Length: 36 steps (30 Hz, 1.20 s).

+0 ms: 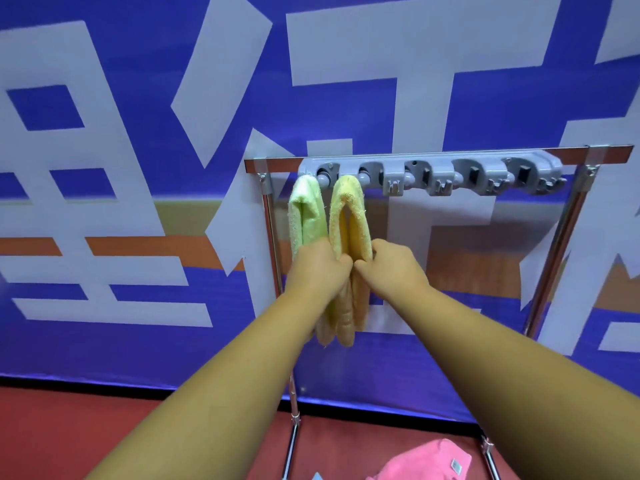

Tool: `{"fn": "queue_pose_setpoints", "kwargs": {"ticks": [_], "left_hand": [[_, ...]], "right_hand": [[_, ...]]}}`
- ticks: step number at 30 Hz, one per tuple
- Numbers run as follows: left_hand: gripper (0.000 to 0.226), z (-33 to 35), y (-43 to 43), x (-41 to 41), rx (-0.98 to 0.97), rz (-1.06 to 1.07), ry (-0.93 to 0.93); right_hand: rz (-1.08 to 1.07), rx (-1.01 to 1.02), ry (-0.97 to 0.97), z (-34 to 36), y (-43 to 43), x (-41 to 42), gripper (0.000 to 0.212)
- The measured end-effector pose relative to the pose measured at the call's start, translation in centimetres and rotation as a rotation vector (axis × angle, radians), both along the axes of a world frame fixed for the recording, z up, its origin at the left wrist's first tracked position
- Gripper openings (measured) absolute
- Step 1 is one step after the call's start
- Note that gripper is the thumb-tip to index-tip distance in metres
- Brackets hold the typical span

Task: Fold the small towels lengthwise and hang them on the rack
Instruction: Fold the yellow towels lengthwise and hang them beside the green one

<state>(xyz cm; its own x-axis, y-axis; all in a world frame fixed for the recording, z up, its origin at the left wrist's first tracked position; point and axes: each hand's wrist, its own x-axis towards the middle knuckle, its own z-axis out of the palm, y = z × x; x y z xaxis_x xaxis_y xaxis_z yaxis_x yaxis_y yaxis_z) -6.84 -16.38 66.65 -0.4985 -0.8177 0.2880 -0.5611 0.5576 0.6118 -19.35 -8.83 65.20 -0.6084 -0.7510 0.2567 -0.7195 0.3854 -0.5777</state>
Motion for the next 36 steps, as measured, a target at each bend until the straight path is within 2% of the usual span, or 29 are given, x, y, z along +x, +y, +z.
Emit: {"fn": "queue_pose_setpoints", "kwargs": {"ticks": [4,8,11,14,19,26,31,33,36], "left_hand": [[0.029,-4.9,0.0,-0.2,0.106,-0.050,-0.109],[0.013,-8.5,-0.4,0.0,0.127,-0.037,-0.171],[0.014,-10.4,-0.9,-0.2,0.076,0.035,-0.211],[0.022,-11.2,-1.2,-0.7,0.041,0.086,-0.214],[0.020,-12.1,-1.1,-1.3,0.011,0.078,-0.160],[0.017,-13.9,-0.5,-1.5,0.037,0.022,-0.107],[0.020,-15.2,-0.2,-0.9,0.077,-0.037,-0.144],[0.018,-15.6,-0.1,-0.2,0.115,-0.060,-0.177],[0.013,-16.2,0.2,0.9,0.174,-0.064,-0.242]], "right_hand": [[-0.003,0.052,-0.036,-2.4,-0.2,-0.6,0.017],[-0.035,0.079,-0.047,-4.4,-0.1,-1.3,0.014],[-0.071,0.114,-0.077,-6.0,0.7,-1.5,0.016],[-0.066,0.156,-0.030,-7.3,1.4,-1.6,0.014],[0.024,0.230,0.077,-8.5,1.6,-0.2,0.017],[0.018,0.206,0.145,-10.1,0.4,0.8,0.019],[0.051,0.185,0.085,-12.0,0.6,0.1,0.025],[0.096,0.233,0.051,-12.8,1.4,-0.1,0.030],[0.122,0.357,0.032,-13.6,2.9,-0.2,0.027]]}}
